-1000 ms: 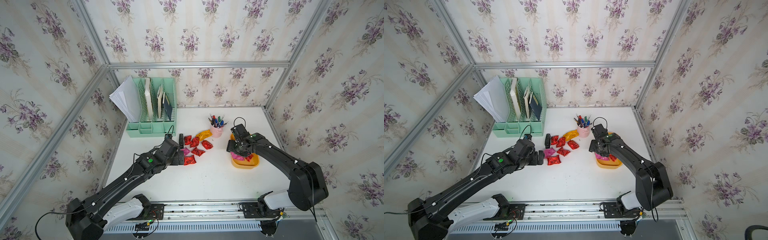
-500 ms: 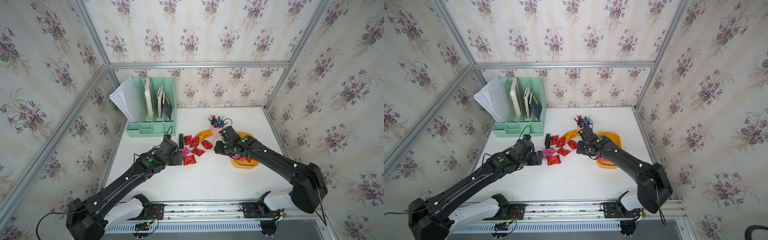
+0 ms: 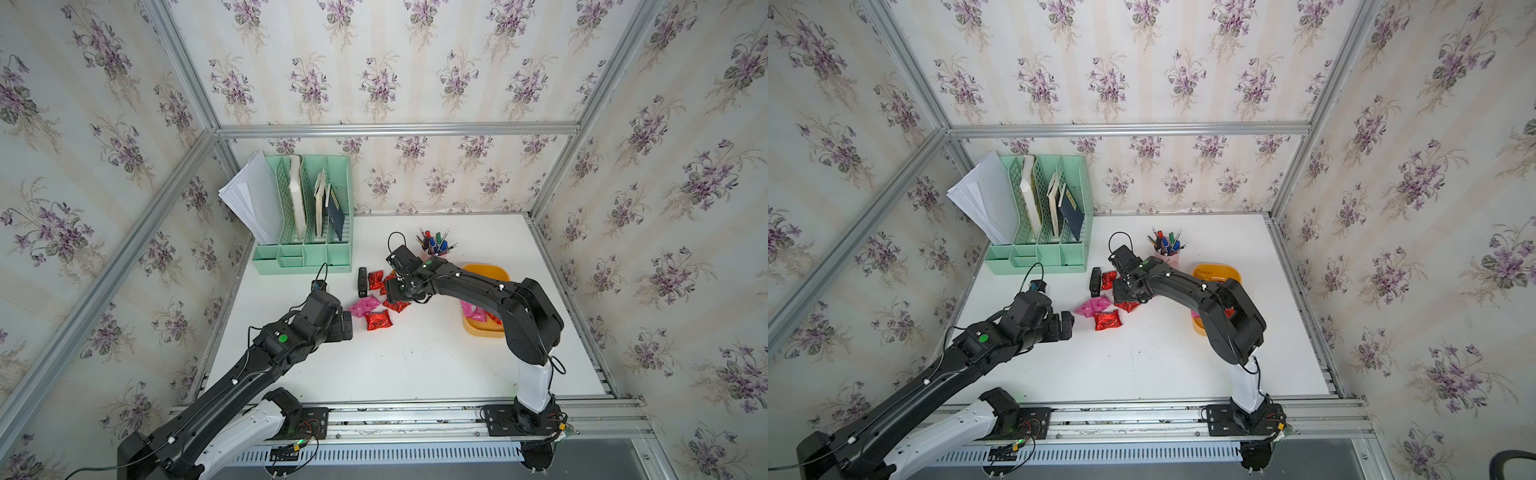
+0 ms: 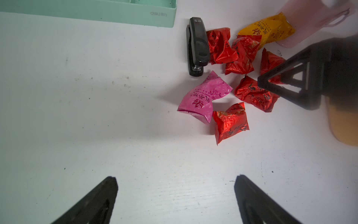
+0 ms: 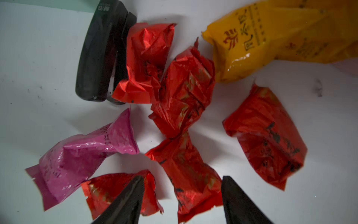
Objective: Put the tea bags into the storage box
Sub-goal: Pick up the tea bag from the center of the board, then place the tea bag in the storage box.
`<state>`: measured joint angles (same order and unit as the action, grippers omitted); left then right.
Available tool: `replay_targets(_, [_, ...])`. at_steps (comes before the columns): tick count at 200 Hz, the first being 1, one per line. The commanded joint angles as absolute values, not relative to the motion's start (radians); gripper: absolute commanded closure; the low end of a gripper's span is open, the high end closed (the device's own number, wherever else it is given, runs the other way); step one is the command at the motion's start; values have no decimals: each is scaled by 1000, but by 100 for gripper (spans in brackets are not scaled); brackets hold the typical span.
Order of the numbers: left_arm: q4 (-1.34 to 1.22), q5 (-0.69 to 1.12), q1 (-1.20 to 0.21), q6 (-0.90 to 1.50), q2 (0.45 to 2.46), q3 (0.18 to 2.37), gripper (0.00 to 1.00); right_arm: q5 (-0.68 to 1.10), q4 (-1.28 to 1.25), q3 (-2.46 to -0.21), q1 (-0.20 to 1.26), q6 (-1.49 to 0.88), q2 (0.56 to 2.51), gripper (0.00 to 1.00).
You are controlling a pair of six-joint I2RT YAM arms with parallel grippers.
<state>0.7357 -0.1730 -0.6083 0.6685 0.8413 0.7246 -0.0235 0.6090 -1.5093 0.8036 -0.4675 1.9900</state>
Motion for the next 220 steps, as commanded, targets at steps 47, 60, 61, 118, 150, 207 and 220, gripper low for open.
replay_targets(47, [786,-225,-607,813,711,643,1,-37,679,-1520,805,-321,2056,53])
replay_targets(60, [770,-231,-607,813,711,636,1,-21,664,-1499,805,-333,2042,64])
replay_targets(61, [770,-231,-607,813,711,636,1,-20,663,-1498,805,-334,2041,65])
replay_targets(118, [667,-194,-608,753,843,678,1,48,598,-1377,804,-471,1909,84])
replay_targets(150, [612,-159,-607,663,974,763,1,13,602,-1329,797,-552,1779,85])
replay_targets(207, [543,-58,-606,640,1182,865,1,18,671,-1206,588,-604,1476,86])
replay_targets(220, [513,-32,-606,664,1204,852,1,35,695,-1179,460,-573,1423,86])
